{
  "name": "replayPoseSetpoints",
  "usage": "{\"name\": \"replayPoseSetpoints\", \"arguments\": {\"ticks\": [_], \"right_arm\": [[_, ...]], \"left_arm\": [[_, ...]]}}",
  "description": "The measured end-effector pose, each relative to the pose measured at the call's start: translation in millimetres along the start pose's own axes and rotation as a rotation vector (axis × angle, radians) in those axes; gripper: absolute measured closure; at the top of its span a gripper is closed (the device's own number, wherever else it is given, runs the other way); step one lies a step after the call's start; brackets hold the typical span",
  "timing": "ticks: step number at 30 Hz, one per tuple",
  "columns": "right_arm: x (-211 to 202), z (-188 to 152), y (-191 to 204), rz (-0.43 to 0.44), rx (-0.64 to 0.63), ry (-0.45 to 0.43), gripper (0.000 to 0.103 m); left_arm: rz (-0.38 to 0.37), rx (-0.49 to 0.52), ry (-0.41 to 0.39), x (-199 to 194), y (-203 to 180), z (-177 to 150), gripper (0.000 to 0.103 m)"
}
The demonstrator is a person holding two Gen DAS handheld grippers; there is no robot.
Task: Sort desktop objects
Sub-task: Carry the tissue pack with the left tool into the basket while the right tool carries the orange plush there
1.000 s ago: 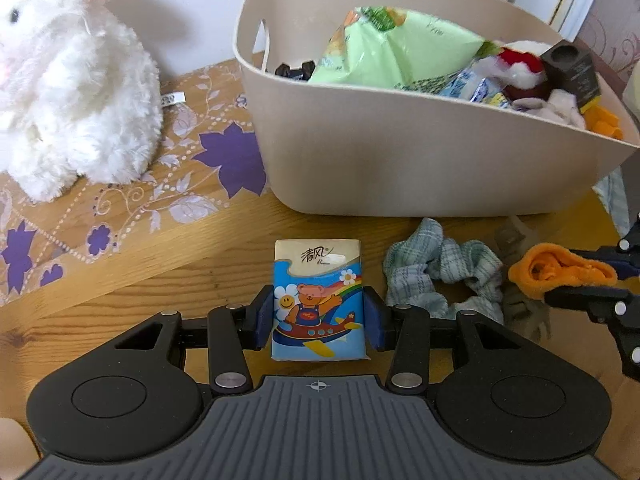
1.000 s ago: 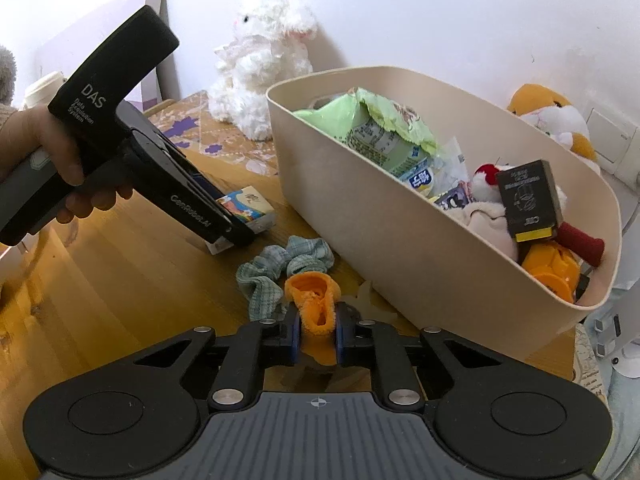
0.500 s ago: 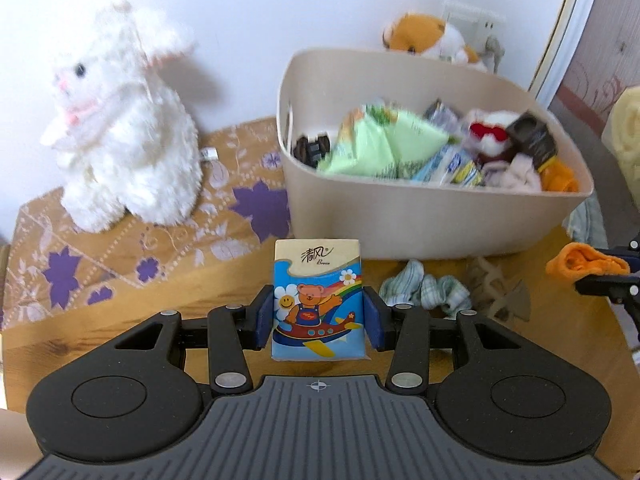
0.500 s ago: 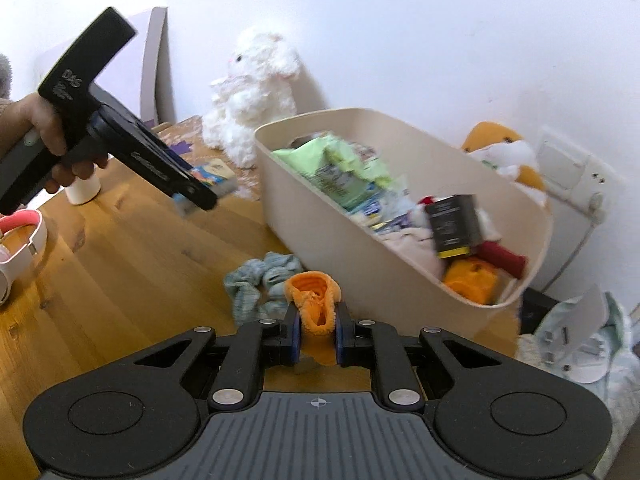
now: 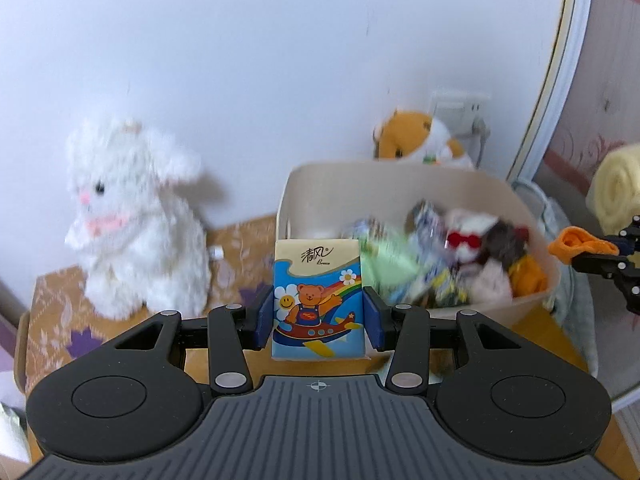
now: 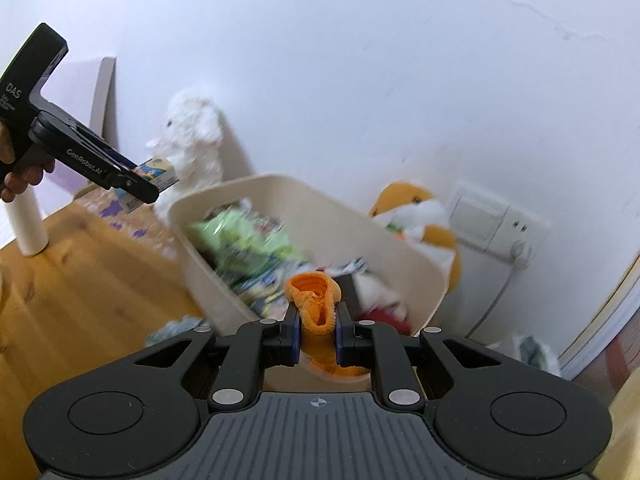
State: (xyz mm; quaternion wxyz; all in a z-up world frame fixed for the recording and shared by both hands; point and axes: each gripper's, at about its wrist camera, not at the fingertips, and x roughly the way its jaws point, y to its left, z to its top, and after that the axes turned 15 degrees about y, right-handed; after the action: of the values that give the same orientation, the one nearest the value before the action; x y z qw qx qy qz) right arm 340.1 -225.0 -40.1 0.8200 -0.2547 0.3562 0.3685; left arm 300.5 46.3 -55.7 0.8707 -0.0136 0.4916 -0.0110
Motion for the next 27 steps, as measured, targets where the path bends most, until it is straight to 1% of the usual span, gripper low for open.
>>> {"name": "replayPoseSetpoints", "arguments": {"ticks": [4, 7, 15, 21, 24, 27], "right_arm": [[1.1, 12.7, -7.9, -0.023, 0.001, -0.037, 0.088], [5.5, 23.1, -12.4, -0.038, -0.009, -0.058, 0.088], [32.8, 45.8, -28.3, -0.035, 0.031, -0.045, 0.088], [58.5, 59.3, -34.7, -0.014, 0.031, -0.012, 0.088], [74.3, 64.3, -36.2, 0.016, 0.032, 0.025, 0.088], [90.1, 66.9, -32.6, 0.015, 0.002, 0.059, 0.088]], "left_arm": [[-0.01, -0.005, -0.041, -3.3, -9.6, 16.9, 0.057], [-0.016, -0.001, -0.052, 1.4, -21.3, 29.3, 0.057], [-0.037, -0.019, -0.058, 19.8, -53.2, 56.8, 0.057], [-0.057, -0.009, -0.029, 42.4, -76.1, 78.1, 0.057], [-0.05, -0.006, 0.013, 58.9, -84.3, 82.7, 0.057], [-0.047, -0.008, 0.05, 73.8, -89.4, 83.3, 0.057]]}}
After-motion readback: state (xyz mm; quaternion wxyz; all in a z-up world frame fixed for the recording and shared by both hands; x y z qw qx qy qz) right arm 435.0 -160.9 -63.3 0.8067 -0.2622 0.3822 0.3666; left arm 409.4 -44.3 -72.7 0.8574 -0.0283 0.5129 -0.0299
